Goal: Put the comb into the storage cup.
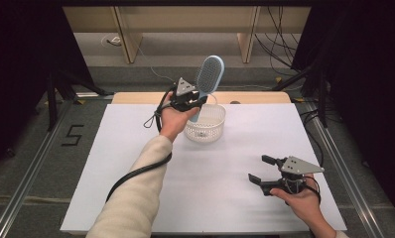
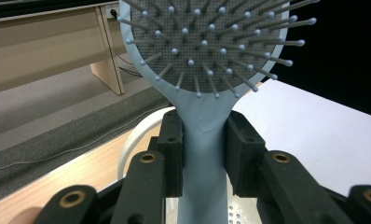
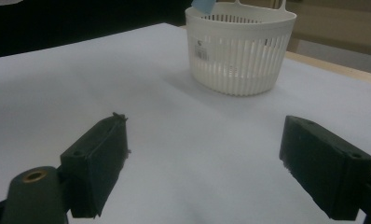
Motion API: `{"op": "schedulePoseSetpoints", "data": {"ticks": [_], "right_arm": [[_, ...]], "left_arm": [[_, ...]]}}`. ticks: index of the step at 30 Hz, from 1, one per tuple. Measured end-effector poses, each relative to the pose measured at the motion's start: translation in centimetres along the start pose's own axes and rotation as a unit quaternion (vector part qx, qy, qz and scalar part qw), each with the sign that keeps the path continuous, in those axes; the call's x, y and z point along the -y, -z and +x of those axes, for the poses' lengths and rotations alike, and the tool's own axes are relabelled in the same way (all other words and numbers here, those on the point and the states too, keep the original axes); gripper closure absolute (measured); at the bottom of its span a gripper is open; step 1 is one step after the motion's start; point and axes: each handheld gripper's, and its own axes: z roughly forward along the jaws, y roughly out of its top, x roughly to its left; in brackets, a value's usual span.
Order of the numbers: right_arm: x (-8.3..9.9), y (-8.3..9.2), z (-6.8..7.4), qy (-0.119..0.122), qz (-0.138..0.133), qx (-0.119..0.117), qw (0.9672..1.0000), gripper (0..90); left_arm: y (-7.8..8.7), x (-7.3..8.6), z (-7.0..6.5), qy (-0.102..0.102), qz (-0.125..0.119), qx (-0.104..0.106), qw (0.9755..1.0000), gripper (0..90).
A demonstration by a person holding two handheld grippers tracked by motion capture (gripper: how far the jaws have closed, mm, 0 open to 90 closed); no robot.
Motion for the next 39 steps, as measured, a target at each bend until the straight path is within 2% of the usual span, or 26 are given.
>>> {"op": "schedulePoseSetpoints", "data": {"ticks": [25, 30, 39], "right_arm": [[-0.01, 0.03, 0.01, -0.002, -0.002, 0.0, 1.0, 16.3], [-0.05, 0.06, 0.09, 0.0, -0.001, 0.0, 1.0, 16.3], [-0.02, 0.04, 0.06, 0.0, -0.002, -0.001, 1.0, 16.3]], "left_arm": [[-0.54, 0.44, -0.21, -0.004, 0.001, 0.003, 1.0, 70.0], [-0.57, 0.55, -0.27, -0.01, 0.0, 0.002, 1.0, 70.0], [-0.83, 0.76, -0.34, -0.007, 0.002, 0.006, 1.0, 70.0]]}}
